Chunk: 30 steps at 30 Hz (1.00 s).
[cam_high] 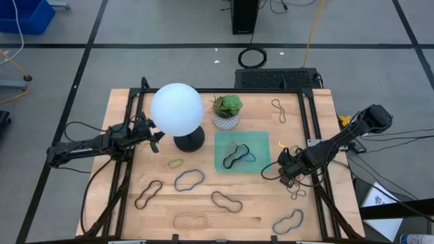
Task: Pick and place rubber bands into bin
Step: Put the orange rubber band into the blue bin
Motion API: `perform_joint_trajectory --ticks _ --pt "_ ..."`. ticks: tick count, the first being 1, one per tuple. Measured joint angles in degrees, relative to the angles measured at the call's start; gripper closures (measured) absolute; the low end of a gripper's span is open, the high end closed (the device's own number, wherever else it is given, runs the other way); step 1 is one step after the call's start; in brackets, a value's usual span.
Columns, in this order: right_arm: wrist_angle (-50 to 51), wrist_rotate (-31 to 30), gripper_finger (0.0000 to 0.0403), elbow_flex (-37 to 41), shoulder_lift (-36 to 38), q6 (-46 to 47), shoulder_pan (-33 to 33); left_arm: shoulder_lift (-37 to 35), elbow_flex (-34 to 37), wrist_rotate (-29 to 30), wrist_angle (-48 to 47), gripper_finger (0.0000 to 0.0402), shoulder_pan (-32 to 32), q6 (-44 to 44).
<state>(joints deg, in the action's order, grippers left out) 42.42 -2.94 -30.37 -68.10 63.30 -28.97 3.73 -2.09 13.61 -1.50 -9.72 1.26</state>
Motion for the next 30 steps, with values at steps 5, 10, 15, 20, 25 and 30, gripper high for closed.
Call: perform_joint_trajectory --ticks 5,10,15,20,25,30 --pt "-0.29 0.0 0.0386 -0.02 0.0 -1.77 0.0 0.02 0.0 0.0 0.0 0.0215 -0.01 0.0" --pt "-0.28 -0.14 0.0398 -0.04 0.0 -2.78 -0.02 -0.01 0.0 0.01 0.0 0.0215 0.01 0.0" --pt "-0.6 1.78 0.0401 -0.17 0.43 -3.63 0.02 -0.01 0.0 -0.01 0.0 0.0215 -0.01 0.0" --pt "-1.89 8.58 0.0402 -2.75 1.37 -3.94 -0.02 0.0 0.0 -0.01 0.01 0.0215 0.0 0.0" --pt "-6.88 13.19 0.0402 -5.49 2.04 -5.54 -0.02 0.0 0.0 0.02 0.02 0.0215 -0.01 0.0" --pt "-22.15 13.59 0.0402 -6.43 2.12 -15.28 0.22 -0.01 0.0 0.02 0.02 0.0215 0.01 0.0"
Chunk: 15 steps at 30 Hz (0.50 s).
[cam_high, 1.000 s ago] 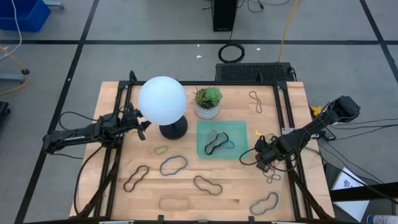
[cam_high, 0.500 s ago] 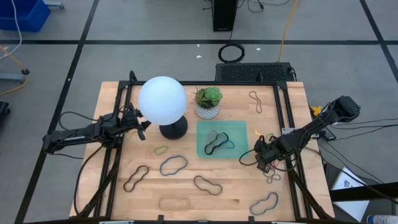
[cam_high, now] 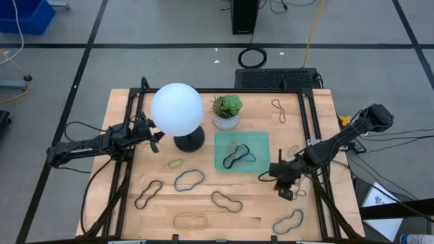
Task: Pick and place rubber bands into bin
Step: Put the orange rubber band into the blue bin
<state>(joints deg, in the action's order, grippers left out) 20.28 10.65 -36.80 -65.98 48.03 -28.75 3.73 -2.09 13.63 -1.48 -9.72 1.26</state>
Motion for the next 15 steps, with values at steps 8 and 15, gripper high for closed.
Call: perform_joint_trajectory --ticks 8,15 --pt "-27.87 -11.47 0.0403 -0.17 0.07 -28.01 3.03 0.01 0.0 -0.02 0.0 0.0215 -0.01 0.0" --pt "-36.41 -29.0 0.0403 -0.17 0.07 -50.32 7.11 0.01 0.0 0.0 0.0 0.0215 -0.02 0.0"
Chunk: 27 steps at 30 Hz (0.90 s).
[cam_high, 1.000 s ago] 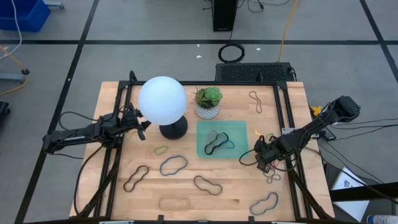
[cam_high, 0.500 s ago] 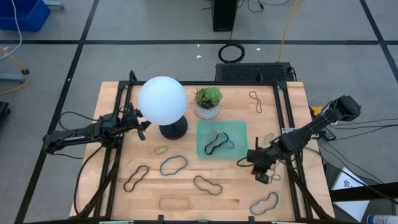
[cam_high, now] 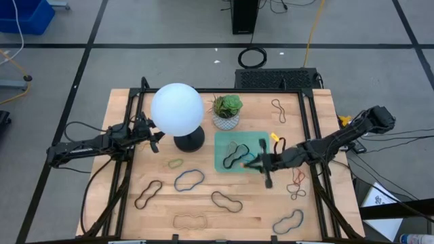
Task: Pick and place rubber bands into bin
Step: Put the orange rubber band into the blue bin
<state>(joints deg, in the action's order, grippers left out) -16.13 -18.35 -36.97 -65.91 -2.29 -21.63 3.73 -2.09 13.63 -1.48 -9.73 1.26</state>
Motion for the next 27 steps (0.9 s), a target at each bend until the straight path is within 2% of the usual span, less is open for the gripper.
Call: perform_joint_trajectory --ticks 3,11,14,17,22,27 --pt "1.26 -1.24 0.0403 0.0 -0.03 -0.81 3.21 0.01 0.0 -0.01 0.0 0.0215 0.01 -0.13" --pt "10.9 -0.86 0.0403 0.07 -4.38 6.32 10.25 0.01 0.0 0.0 0.0 0.0215 -0.01 -0.24" --pt "13.76 2.38 0.0403 -0.01 -6.06 7.86 12.32 0.01 0.0 -0.02 0.02 0.0215 0.01 -0.24" --pt "19.67 5.02 0.0403 -2.59 -7.92 9.15 13.91 0.02 0.0 -0.01 0.02 0.0215 0.01 -0.24" --pt "30.45 5.29 0.0403 -9.26 -12.13 8.94 15.06 0.0 0.0 0.0 -0.02 0.0215 0.0 -0.24" --pt "35.26 9.44 0.0403 -12.44 -16.57 9.16 16.01 0.0 0.0 -0.02 -0.02 0.0215 0.0 -0.03"
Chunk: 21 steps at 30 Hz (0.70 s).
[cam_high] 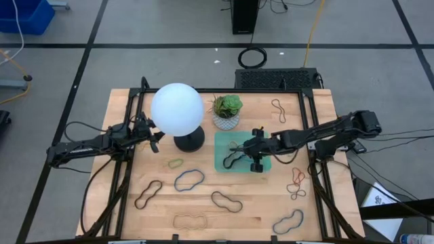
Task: Pick and place rubber bands into bin
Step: Put the orange rubber band into the blue bin
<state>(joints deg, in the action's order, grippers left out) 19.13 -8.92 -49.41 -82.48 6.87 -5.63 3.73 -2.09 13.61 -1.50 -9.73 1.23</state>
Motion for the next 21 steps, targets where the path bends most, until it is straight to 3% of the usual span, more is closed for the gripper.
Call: perform_joint_trajectory --ticks 7,21 --pt "1.18 0.18 0.0403 0.0 -5.59 -0.08 0.05 0.0 0.0 0.0 -0.02 0.0215 0.01 0.03" --pt "0.34 0.18 0.0391 0.05 -4.87 -0.04 0.02 0.02 0.0 0.0 -0.04 0.0215 0.01 0.05"
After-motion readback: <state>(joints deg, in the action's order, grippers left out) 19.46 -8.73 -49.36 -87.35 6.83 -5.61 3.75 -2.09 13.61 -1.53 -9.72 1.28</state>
